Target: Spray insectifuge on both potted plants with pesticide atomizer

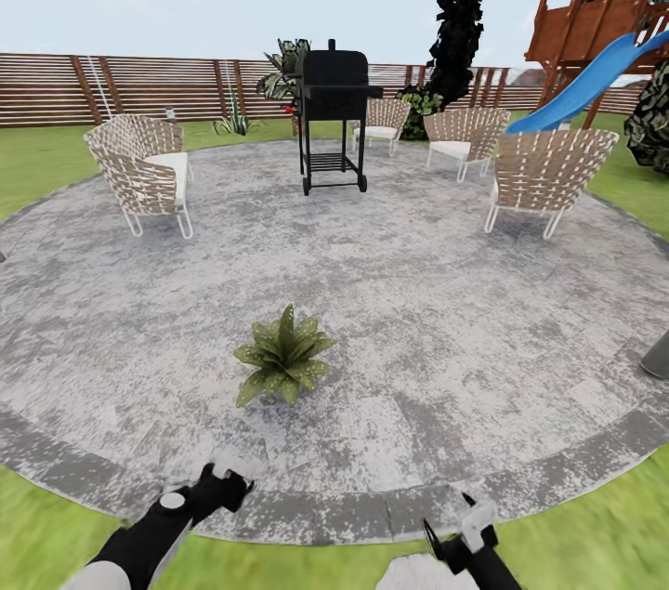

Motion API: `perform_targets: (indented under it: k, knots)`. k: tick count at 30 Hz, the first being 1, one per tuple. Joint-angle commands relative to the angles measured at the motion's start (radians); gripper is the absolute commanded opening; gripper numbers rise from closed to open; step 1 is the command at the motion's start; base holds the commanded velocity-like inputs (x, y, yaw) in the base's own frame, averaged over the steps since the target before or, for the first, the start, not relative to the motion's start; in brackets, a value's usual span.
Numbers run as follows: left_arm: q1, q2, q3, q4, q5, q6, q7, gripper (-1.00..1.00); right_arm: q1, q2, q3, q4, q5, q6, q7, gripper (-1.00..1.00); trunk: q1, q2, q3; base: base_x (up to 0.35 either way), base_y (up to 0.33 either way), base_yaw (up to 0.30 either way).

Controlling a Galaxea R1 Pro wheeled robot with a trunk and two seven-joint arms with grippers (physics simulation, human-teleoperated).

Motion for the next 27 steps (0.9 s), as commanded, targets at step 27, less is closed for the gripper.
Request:
perform_targets:
  k: [27]
  knots:
    - [0.109,-0.038,0.003,0.349,0.256,-0.457,0.458,-1.00,0.123,0.059,-0.008,0.157,0.010,-0.309,-0.432,1.00,0.000,0.000,-0.001,0.000,0.000,0.000]
